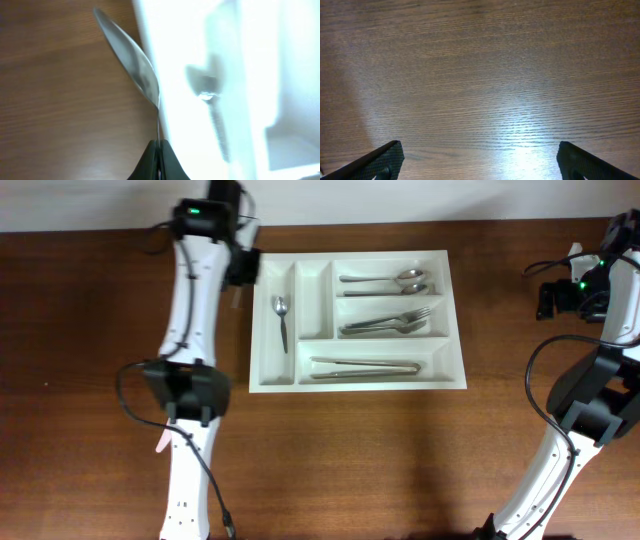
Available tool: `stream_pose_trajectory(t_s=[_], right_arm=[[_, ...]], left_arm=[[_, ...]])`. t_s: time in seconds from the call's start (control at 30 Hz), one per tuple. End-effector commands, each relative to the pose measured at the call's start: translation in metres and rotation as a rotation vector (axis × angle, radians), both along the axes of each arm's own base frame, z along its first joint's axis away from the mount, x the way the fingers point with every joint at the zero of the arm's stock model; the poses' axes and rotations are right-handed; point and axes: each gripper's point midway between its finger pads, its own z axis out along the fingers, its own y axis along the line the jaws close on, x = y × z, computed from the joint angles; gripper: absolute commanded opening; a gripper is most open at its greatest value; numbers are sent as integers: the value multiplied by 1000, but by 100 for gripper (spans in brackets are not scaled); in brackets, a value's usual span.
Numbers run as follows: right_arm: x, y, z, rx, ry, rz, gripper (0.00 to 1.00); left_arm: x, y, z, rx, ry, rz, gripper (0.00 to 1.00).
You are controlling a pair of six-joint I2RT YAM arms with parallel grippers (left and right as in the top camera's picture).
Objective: Pack container
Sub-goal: 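Carry the spoon right and lower it into the narrow left compartment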
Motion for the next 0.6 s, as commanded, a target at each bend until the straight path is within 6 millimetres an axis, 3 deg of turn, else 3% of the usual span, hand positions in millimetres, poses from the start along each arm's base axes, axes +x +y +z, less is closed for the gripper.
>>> stream_pose_trajectory(t_s=[0.0,0.17,0.33,0.57], right_arm=[[0,1,9,-13,-12,12,98],[0,1,9,-13,-12,12,99],[0,1,9,-13,-12,12,99],[0,1,9,-13,-12,12,99]], left_arm=[[-19,-30,0,-37,58,56,2],[-41,-34,-11,-31,157,166,2],[-41,-30,-14,-37,169,200,2],[-44,-44,-15,-96,192,187,2]])
